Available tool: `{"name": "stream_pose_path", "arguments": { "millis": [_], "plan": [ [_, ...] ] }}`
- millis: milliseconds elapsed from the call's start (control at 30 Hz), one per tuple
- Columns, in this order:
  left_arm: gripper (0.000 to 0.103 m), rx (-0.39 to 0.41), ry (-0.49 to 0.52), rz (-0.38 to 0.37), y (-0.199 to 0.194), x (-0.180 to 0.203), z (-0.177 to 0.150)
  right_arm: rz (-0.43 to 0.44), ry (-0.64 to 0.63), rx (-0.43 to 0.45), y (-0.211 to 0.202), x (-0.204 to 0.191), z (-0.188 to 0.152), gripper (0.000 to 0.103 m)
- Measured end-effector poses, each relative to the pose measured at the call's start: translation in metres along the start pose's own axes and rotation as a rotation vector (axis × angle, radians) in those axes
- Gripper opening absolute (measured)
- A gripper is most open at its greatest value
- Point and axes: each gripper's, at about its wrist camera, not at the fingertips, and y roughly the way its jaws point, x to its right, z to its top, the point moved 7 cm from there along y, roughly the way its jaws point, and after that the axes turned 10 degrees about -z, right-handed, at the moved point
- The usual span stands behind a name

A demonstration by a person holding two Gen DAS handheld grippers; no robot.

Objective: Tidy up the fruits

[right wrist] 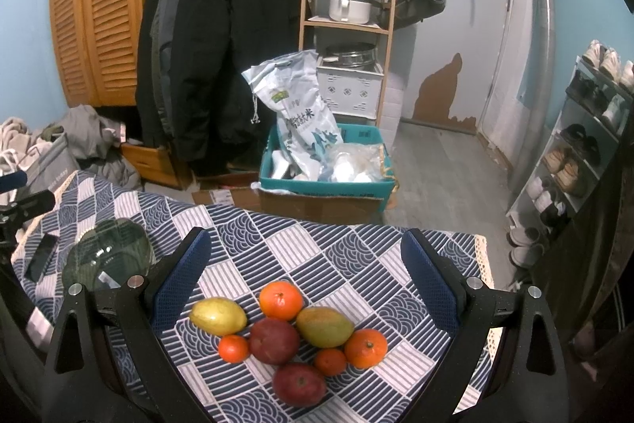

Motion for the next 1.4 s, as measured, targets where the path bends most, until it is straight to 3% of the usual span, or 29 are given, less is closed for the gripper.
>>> {"name": "stream_pose_path", "arguments": {
  "millis": [933, 1233, 1400],
  "plan": [
    [0.103, -0.001, -0.020, -0.032, 0.003, 0.001, 0.001, 0.002, 0.002, 0.001, 0.000, 0.001, -0.001, 0.095],
    [0.103, -0.056, -0.008, -0.046, 0.020, 0.008, -0.008, -0.007, 0.018, -0.013, 0.005, 0.002, -0.005, 0.095],
    [0.103, -0.104, -0.006, -0.052, 0.034, 0.014, -0.017, -0.022, 0.037, -0.059, 0.015, 0.024, -0.013, 0.095]
  ]
}}
